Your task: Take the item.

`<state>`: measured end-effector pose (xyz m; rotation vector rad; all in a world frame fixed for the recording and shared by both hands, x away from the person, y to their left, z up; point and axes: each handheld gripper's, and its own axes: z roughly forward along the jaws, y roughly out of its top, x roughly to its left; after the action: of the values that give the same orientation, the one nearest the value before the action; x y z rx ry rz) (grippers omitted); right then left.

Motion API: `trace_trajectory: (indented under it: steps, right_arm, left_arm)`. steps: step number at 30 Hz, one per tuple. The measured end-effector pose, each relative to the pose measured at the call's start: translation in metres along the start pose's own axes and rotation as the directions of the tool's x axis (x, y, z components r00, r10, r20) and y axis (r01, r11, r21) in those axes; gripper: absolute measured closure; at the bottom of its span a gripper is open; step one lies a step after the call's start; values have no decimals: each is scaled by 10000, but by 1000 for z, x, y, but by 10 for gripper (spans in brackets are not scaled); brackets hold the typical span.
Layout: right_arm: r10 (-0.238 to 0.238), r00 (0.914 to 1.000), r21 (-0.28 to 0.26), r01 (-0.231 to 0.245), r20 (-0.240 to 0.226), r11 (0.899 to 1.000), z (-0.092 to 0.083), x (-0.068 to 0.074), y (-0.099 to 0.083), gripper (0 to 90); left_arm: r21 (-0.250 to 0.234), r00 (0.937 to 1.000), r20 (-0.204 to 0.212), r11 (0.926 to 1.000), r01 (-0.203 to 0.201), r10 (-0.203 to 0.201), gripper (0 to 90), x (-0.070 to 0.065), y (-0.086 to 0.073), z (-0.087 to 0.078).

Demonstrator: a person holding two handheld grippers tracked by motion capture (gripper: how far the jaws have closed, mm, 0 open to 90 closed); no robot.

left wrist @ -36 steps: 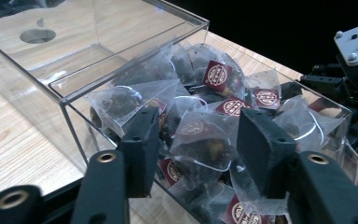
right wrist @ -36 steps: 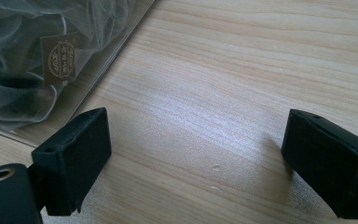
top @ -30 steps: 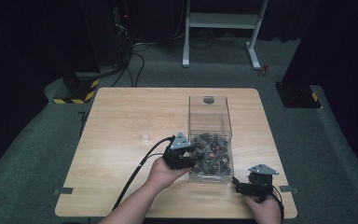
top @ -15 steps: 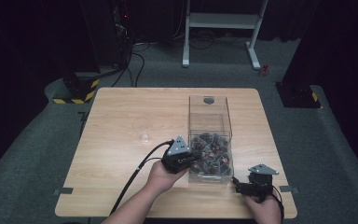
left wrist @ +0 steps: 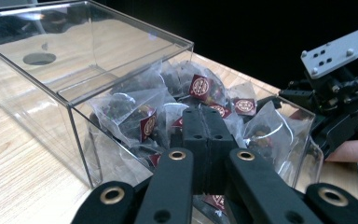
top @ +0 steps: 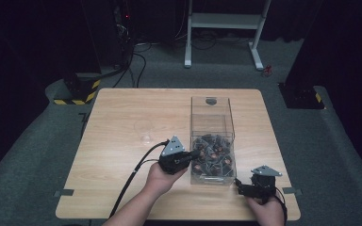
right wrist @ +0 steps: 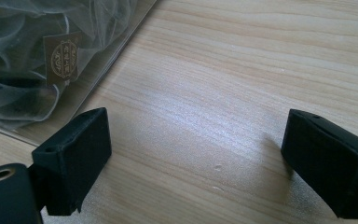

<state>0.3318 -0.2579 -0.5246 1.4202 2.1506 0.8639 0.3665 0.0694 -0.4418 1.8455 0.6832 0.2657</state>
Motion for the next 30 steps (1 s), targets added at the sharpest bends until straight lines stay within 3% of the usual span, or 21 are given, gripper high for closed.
trace_trajectory:
  steps: [30]
  right_arm:
    - [0, 10000, 0, 0, 1, 10000, 0, 0, 0, 82]
  left_arm:
    - [-1022, 9997, -76, 9945, 242, -251, 900, 4, 15, -19]
